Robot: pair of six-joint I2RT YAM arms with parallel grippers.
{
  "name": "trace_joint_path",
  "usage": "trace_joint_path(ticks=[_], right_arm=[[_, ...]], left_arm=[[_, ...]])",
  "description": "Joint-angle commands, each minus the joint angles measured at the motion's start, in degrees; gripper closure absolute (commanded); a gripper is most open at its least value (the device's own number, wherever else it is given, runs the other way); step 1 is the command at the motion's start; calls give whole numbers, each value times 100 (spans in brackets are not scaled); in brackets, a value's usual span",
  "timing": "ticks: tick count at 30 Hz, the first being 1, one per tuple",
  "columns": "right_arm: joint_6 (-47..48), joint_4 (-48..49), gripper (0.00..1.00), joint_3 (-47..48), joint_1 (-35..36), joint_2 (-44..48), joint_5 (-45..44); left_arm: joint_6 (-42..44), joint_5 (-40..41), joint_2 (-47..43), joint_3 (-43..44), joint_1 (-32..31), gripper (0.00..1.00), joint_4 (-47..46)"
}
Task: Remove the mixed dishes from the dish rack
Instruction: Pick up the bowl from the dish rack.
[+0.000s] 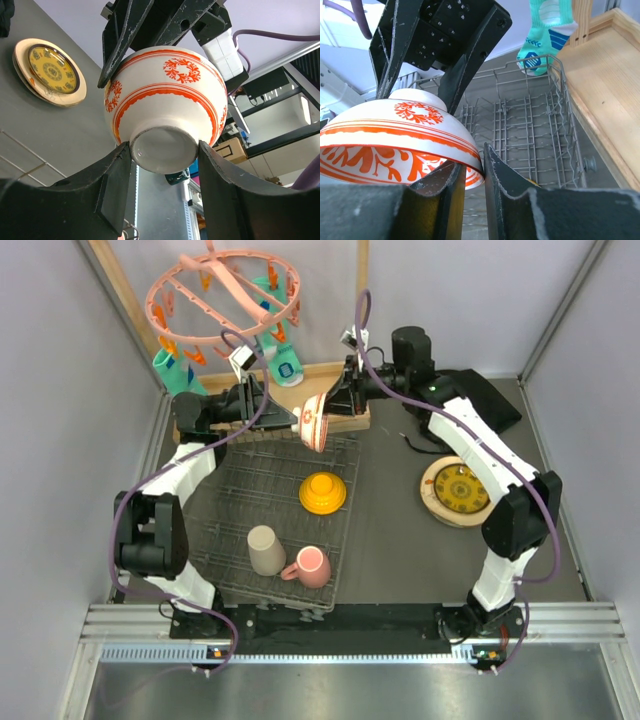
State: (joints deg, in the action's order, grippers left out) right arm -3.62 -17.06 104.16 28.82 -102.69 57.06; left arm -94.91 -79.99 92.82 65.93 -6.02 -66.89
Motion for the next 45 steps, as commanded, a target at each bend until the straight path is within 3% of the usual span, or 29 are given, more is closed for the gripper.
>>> trace_joint_path(ticks=[1,10,14,17,23,45], right_arm=[[-192,80,100,-71,98,443,288],[-157,62,100,-159,98,645,280],[-157,36,100,-185,98,716,245],[-131,1,100,-194,98,733,244],[-157,-8,100,-185,98,760,245],[283,-667,100,8,89,391,-134]], left_arm=[[61,211,26,210,5,92,-544],[69,211,8,201,13,50,-491],[96,203,0,192,22,35,-474],[113,203,0,175,31,29,-474],[131,203,26,157,75,25,-474],[-62,238,158,192,470,24,-754]])
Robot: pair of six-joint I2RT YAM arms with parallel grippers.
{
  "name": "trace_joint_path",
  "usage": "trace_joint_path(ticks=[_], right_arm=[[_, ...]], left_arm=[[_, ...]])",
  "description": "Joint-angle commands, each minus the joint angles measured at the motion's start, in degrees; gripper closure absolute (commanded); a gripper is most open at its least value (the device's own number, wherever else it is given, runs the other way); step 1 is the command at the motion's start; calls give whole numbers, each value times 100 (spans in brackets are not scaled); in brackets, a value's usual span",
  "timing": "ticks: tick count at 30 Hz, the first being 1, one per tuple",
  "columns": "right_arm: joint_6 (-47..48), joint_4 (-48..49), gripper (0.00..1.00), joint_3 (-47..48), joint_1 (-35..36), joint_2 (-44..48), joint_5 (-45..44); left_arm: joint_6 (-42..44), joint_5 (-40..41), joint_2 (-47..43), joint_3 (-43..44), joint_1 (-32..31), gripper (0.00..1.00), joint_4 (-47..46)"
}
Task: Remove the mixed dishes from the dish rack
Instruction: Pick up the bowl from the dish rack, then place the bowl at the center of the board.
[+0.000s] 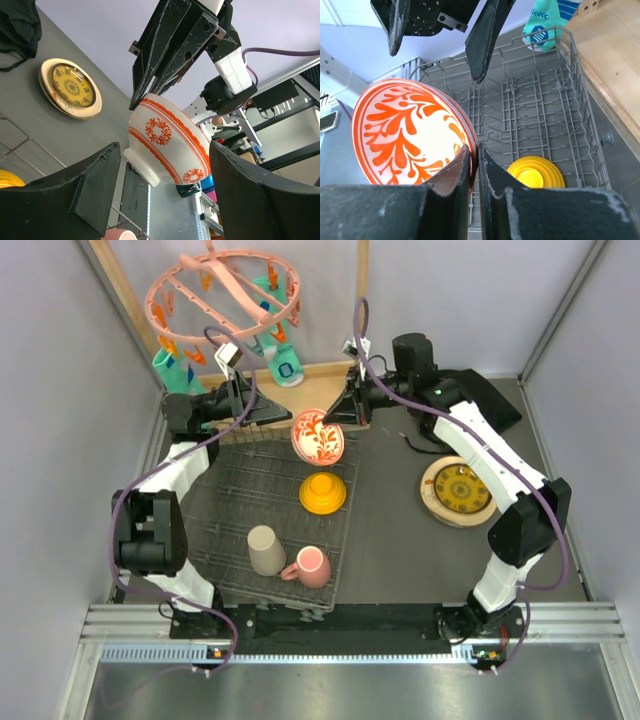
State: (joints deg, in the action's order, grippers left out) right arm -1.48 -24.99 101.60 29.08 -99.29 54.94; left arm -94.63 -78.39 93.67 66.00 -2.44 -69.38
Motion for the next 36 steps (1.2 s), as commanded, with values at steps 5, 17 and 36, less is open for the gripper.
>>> trace_joint_path(ticks=[5,17,36], right_arm=[[95,-5,100,316,1,-3,-18],[805,-1481,100,589,-982,-258,-905],[2019,-2801,100,-597,-1827,-3,-2627]], left_arm=[[-310,78,134,238,209,24,-769],[891,34,-93,238,788,29,1055],[8750,2011,-692,1601,850,31,10164]])
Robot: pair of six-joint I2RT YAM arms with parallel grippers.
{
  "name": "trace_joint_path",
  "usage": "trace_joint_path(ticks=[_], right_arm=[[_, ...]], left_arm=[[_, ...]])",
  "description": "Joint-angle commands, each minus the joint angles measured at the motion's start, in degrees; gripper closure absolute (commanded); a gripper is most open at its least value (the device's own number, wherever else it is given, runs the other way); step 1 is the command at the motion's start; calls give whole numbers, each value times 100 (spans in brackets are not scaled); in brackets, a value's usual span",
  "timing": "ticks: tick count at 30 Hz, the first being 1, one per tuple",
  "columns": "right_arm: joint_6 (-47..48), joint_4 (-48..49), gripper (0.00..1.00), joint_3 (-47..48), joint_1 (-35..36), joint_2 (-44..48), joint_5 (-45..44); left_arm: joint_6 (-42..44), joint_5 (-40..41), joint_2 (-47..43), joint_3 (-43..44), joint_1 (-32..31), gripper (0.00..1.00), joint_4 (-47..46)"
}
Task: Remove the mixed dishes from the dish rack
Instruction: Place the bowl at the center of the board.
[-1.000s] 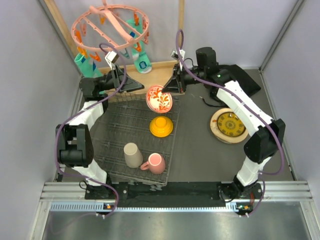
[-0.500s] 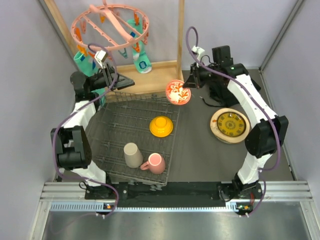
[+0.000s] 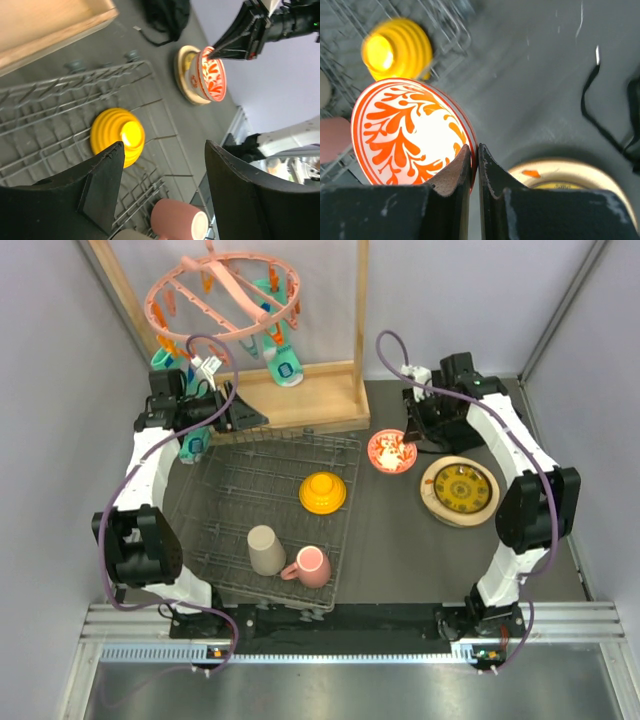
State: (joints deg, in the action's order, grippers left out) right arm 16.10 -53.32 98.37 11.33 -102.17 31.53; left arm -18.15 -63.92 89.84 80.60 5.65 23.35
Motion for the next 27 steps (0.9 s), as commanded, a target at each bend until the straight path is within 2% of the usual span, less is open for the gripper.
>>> trace_joint_path(ticks=[1,10,27], right_arm=[[297,50,100,-422,-35,303,-331],[394,462,100,-924,-43,31,-613],[298,1271,100,-846,-44,-822,-586]], left_arm=[[1156,608,-327,140,41,31,934],[1428,864,-529,-97,33,30,1004],[2008,1206,-898,-624,33,29,1198]])
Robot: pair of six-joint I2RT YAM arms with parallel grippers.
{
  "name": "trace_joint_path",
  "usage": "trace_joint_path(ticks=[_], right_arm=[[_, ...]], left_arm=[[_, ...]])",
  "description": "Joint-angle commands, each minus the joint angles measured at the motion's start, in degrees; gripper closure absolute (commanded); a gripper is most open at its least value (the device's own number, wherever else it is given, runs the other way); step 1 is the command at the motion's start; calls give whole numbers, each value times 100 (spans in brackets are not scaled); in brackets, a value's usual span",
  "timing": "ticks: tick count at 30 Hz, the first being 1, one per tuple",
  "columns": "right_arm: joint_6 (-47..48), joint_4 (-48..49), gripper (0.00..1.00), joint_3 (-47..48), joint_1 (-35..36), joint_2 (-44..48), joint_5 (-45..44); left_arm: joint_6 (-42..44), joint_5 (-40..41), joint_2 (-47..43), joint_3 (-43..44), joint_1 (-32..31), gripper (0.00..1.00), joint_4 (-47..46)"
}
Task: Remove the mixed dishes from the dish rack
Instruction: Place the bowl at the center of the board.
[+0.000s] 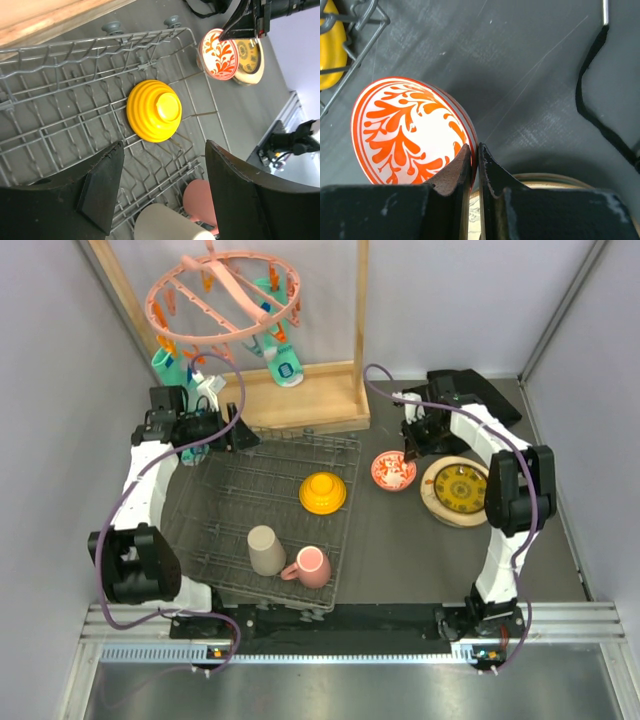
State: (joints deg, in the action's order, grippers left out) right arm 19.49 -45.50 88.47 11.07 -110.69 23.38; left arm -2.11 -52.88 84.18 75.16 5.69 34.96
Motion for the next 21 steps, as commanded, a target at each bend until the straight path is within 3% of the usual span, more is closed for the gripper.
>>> trace_joint_path(ticks=[1,21], right_arm=[[-50,506,100,153,-26,13,238],[55,603,100,-13,-26,-189,229]], left_arm=[[439,120,-350,-97,28,29,89],[1072,322,-622,-484,-24,28,406]])
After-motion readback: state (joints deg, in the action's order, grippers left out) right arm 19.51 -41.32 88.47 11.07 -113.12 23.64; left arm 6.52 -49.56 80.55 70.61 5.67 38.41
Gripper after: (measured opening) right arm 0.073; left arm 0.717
